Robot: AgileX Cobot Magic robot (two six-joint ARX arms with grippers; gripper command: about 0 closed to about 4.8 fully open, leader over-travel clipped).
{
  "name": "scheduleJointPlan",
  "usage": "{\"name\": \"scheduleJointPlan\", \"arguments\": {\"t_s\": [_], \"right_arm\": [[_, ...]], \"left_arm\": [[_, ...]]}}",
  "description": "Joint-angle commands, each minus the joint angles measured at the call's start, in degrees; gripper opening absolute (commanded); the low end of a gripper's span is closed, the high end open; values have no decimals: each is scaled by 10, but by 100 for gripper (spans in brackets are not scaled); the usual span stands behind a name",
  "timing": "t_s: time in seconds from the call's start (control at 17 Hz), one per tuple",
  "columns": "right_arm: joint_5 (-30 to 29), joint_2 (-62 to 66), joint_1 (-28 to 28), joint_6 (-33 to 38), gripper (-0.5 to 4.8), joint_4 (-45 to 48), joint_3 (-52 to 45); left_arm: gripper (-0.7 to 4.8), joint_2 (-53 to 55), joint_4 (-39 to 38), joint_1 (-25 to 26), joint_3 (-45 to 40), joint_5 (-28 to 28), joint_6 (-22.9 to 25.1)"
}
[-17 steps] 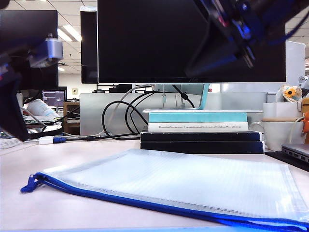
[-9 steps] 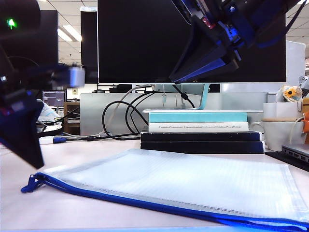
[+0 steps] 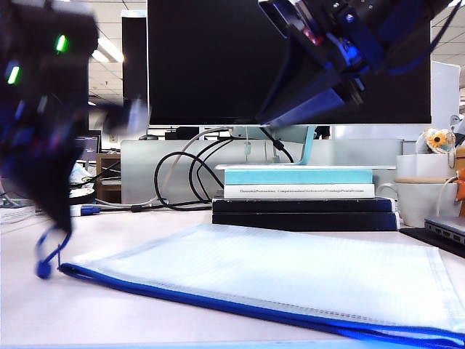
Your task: Pick up the transparent plastic file bag with a blue zipper and close its zipper.
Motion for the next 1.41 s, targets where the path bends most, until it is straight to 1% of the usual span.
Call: {"name": "scheduleJointPlan", "arguments": {"t_s": [0.06, 0.18, 0.24, 0.29, 0.35, 0.41, 0.47, 0.53, 0.59, 0.71, 0.82, 0.88, 1.0, 1.12, 1.18, 1.29, 1.41], "right_arm": [[-37, -1, 0, -20, 190, -32, 2], [-42, -1, 0, -20, 190, -34, 2], [-81, -1, 1, -20, 295, -24, 2], [-116, 1, 8, -26, 339, -18, 2], [-119, 2, 14, -43, 339, -18, 1], [-120, 4, 30, -89, 339, -15, 1], [-119, 5, 44, -116, 339, 1, 1], [-119, 5, 49, -123, 338, 35, 1], [-119, 5, 50, -120, 339, 86, 1], [-119, 5, 50, -115, 338, 133, 1], [-119, 5, 50, -98, 338, 166, 1], [-119, 5, 50, -89, 338, 179, 1], [-119, 5, 50, -87, 338, 195, 1], [-119, 6, 50, -81, 338, 208, 1], [-119, 9, 50, -73, 338, 217, 1], [-119, 17, 50, -58, 337, 237, 1], [-121, 31, 50, -33, 331, 260, 1]], "left_arm": [[-6, -2, -66, 0, 85, 50, 20], [-6, -2, -84, 0, 110, 48, 30], [-6, -2, -99, -1, 139, 64, 30], [-6, -2, -94, -1, 148, 124, 30], [-5, -2, -96, -1, 157, 141, 30], [-6, -2, -110, -1, 195, 159, 26], [-5, -2, -116, -1, 237, 187, 26], [-5, -2, -115, 0, 269, 204, 26], [-5, -2, -115, -1, 287, 206, 26], [-6, -2, -118, -1, 287, 225, 26], [-5, -2, -117, -1, 287, 229, 26], [-6, -2, -115, -1, 287, 235, 26], [-5, -2, -105, -1, 287, 278, 25], [-6, -2, -90, -1, 287, 302, 20], [-6, -2, -81, -1, 287, 312, 9], [-6, -2, -71, -1, 287, 350, 8], [-6, -2, -63, -1, 287, 356, 8]]}}
